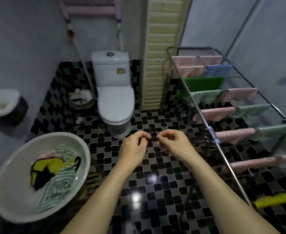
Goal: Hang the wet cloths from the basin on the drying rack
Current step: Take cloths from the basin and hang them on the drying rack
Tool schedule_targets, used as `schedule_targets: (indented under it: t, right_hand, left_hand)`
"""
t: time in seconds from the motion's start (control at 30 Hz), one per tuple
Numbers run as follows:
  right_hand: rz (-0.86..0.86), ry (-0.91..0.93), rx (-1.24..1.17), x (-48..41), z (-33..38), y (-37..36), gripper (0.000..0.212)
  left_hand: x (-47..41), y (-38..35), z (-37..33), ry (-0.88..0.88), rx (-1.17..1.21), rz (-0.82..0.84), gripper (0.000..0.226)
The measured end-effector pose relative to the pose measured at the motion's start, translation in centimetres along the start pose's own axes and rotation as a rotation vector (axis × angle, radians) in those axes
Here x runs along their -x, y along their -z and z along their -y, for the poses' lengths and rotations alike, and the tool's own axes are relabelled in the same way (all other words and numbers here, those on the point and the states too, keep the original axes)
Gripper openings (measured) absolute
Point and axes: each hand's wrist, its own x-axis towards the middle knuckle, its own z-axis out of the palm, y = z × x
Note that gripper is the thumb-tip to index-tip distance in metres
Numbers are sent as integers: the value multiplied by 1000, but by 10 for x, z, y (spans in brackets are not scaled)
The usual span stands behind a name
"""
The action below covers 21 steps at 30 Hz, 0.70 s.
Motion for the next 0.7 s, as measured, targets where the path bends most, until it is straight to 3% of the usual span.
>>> schedule_targets:
  t: [0.2, 0.4, 0.43, 0.5, 0.63, 0.7]
  right_hand:
    - [217, 36, 114, -40, 38, -116, 11]
    - [440, 47, 301, -69, 39, -198, 22]
    - [539, 73, 376, -75, 38, -228, 25]
    - [581, 96, 459, -81, 30, -244, 29]
    - [825, 218, 625, -111, 17, -303, 38]
    - [879, 282, 704, -119, 14, -315, 38]
  left_hand:
    - [14, 76, 76, 283, -20, -273, 24]
    - [34, 113, 145, 565, -84, -356, 33]
    - [45, 122, 169, 658, -73, -407, 35]
    - [54, 122, 187, 730, -97, -361, 39]
    - [59, 129, 229, 897, -110, -337, 44]
    - [58, 127, 237, 937, -187, -225, 44]
